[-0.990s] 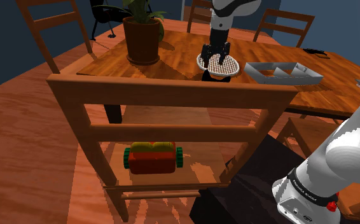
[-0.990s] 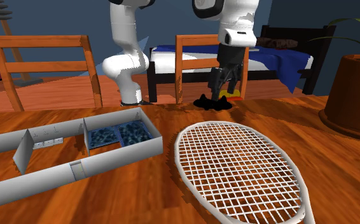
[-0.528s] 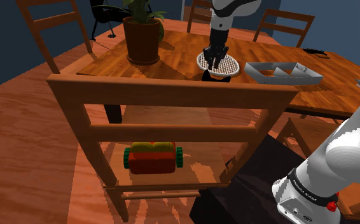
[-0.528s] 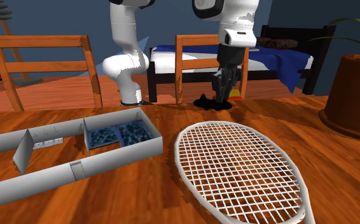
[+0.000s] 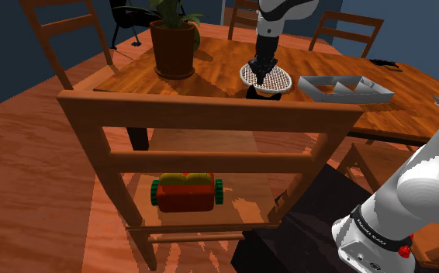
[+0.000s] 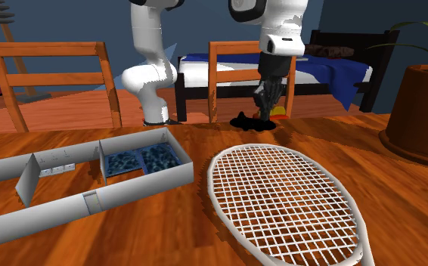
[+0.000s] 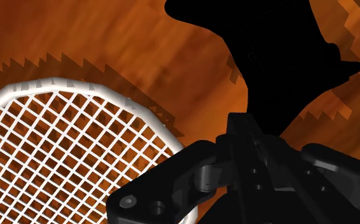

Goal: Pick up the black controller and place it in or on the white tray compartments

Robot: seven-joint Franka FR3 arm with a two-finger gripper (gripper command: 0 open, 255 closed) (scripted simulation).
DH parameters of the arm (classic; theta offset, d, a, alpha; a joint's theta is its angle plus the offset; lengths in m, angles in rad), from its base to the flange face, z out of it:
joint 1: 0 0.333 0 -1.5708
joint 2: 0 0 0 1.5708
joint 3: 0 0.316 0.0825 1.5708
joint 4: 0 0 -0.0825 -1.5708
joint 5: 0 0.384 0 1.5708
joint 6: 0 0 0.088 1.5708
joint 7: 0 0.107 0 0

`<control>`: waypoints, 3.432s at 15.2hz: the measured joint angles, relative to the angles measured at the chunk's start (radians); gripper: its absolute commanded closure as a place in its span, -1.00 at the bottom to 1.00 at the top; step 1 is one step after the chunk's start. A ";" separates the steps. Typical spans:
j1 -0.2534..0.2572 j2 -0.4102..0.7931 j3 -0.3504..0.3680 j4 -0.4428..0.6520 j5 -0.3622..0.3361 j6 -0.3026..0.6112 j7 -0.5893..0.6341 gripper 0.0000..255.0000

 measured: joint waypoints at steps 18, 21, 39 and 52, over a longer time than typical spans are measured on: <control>0.026 -0.197 0.012 -0.376 0.038 0.249 -0.363 -1.00; 0.026 -0.197 0.012 -0.377 0.038 0.250 -0.363 -1.00; 0.025 -0.227 0.012 -0.324 0.034 0.168 -0.359 1.00; 0.025 -0.262 0.014 -0.187 0.030 -0.005 -0.351 1.00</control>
